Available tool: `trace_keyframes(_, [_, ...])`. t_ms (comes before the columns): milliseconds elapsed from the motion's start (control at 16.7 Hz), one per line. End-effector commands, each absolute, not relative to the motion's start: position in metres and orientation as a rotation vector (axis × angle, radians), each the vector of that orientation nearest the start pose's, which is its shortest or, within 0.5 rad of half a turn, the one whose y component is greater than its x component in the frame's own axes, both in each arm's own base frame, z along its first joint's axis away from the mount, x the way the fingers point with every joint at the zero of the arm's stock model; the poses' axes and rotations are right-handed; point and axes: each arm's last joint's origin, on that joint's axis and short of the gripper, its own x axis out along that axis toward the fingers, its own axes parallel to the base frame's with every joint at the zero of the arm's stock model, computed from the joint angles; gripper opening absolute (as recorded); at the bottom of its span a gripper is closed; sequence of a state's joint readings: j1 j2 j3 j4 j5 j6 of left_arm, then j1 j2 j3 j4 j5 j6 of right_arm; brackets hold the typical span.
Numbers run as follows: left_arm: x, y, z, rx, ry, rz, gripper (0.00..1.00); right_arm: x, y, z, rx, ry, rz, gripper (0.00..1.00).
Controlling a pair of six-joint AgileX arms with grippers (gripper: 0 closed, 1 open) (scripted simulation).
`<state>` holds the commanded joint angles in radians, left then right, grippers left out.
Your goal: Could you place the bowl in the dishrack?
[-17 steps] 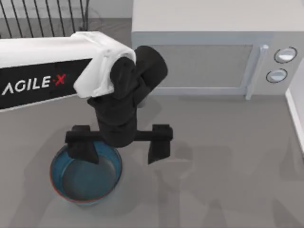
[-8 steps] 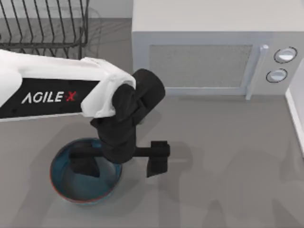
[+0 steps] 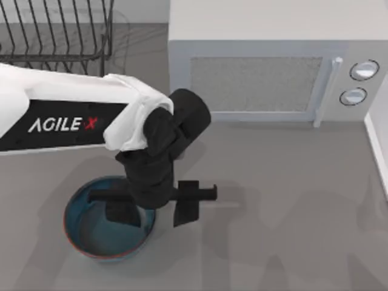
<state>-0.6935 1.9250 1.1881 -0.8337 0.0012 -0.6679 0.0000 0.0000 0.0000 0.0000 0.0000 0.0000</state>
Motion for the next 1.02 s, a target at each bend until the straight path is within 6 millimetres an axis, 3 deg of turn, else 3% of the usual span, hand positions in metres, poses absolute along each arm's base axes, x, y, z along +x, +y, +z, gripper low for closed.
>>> trace_keyframes(300, [0.2622, -0.2151, 0.128, 0.015, 1.571, -0.016, 0.02, 0.1057, -0.0012, 0.16, 0.0, 0.0, 0.0, 1.0])
trace_keyframes(1020, [0.2649, -0.2179, 0.1362, 0.016, 1.572, -0.016, 0.0, 0.1057, -0.0012, 0.16, 0.0, 0.0, 0.0, 1.0])
